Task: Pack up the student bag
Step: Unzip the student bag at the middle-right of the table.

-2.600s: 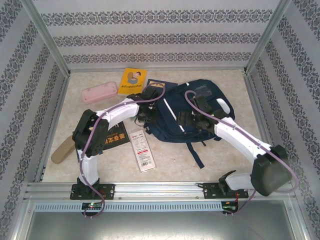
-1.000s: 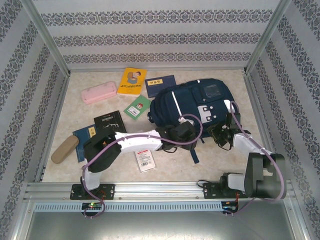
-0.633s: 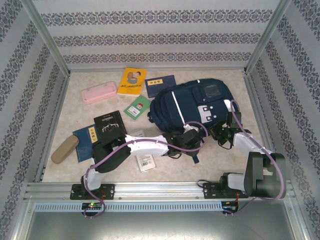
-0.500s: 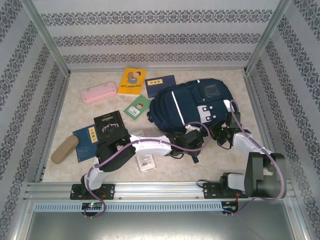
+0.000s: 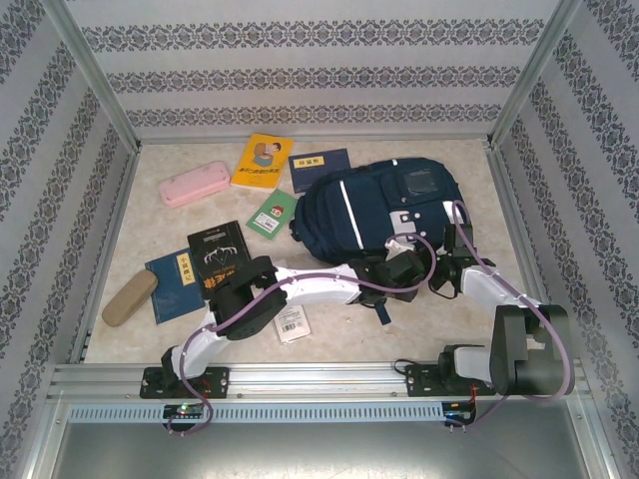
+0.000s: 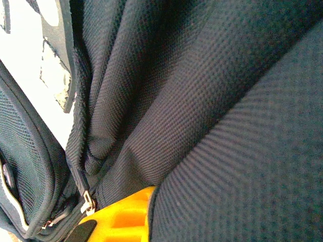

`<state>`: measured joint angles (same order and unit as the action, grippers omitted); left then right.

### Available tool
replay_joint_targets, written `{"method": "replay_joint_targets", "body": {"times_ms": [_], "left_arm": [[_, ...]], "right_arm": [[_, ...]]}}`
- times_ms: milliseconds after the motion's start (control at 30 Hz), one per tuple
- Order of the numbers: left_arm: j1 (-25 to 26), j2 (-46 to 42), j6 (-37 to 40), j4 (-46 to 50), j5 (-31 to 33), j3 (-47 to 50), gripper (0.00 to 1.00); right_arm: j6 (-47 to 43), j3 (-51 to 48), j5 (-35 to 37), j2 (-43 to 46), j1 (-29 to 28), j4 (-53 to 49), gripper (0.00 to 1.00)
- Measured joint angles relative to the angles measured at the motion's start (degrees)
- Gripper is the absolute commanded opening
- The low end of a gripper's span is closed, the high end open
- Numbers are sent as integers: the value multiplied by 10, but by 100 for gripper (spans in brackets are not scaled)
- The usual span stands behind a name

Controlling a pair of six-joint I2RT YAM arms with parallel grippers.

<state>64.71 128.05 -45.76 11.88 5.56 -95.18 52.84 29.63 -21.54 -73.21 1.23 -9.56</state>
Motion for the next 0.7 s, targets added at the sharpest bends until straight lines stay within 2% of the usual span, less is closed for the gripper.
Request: {"method": "replay_joint_targets", "body": {"times_ms": [67, 433, 700], "left_arm": [[-3, 9, -11, 5, 8, -5, 46], [-10, 52, -35, 73, 31, -91, 47], [-10, 53, -43, 74, 38, -72, 43]], "right_arm": [[0, 0, 3, -2, 0, -2, 0], [-7, 36, 5, -42, 19, -9, 0], [-2, 38, -19, -50, 35, -5, 0]]}}
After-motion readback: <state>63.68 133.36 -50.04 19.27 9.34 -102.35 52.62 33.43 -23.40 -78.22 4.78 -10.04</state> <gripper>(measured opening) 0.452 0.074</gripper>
